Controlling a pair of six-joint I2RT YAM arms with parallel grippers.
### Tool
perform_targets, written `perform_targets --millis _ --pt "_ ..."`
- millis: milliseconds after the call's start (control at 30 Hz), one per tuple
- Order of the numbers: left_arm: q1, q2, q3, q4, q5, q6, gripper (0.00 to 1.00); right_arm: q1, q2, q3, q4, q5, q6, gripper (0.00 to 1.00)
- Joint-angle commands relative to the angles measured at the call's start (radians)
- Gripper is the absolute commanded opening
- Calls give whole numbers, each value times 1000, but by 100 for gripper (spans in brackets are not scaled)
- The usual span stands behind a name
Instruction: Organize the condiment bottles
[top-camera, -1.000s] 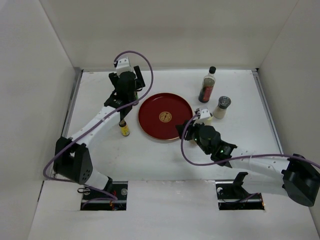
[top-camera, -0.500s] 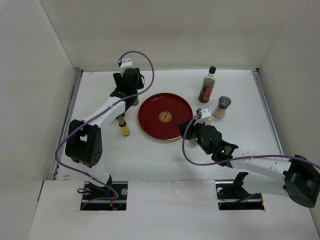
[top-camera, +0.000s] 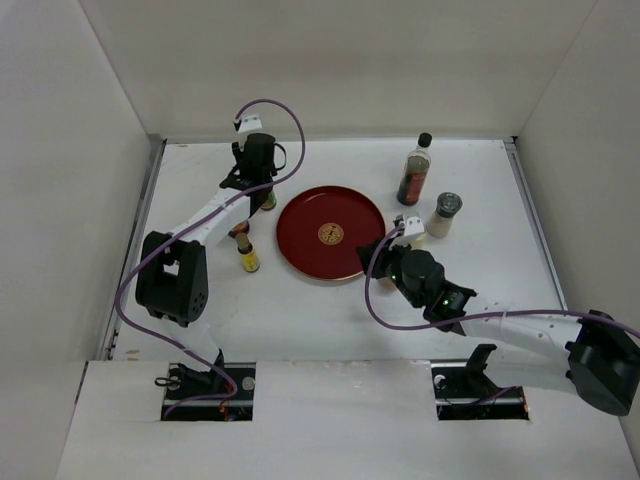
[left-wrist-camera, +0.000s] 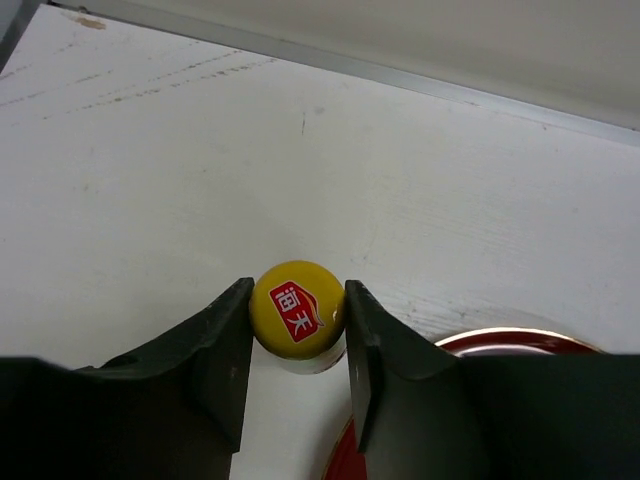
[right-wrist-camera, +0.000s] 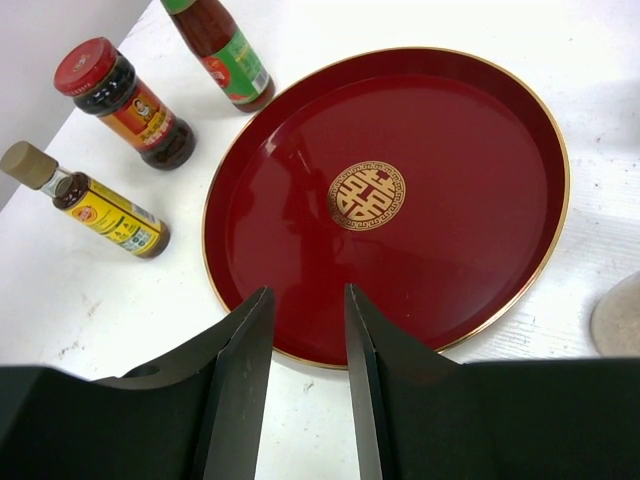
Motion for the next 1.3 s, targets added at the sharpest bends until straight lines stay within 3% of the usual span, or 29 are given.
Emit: perform_targets --millis 0,167,733,1067,1267 --pt "11 -21 48 21 11 13 22 -5 1 -8 62 3 4 41" --pt "2 -79 49 28 4 16 14 -5 7 -9 67 1 4 42" --pt "-124 -279 51 65 -26 64 13 -24 -19 -23 71 4 9 45" --pt "-273 -230 38 123 -21 64 13 -96 -61 -52 70 4 47 45" --pt "-306 -141 72 171 -21 65 13 -104 -62 -57 68 -2 50 46"
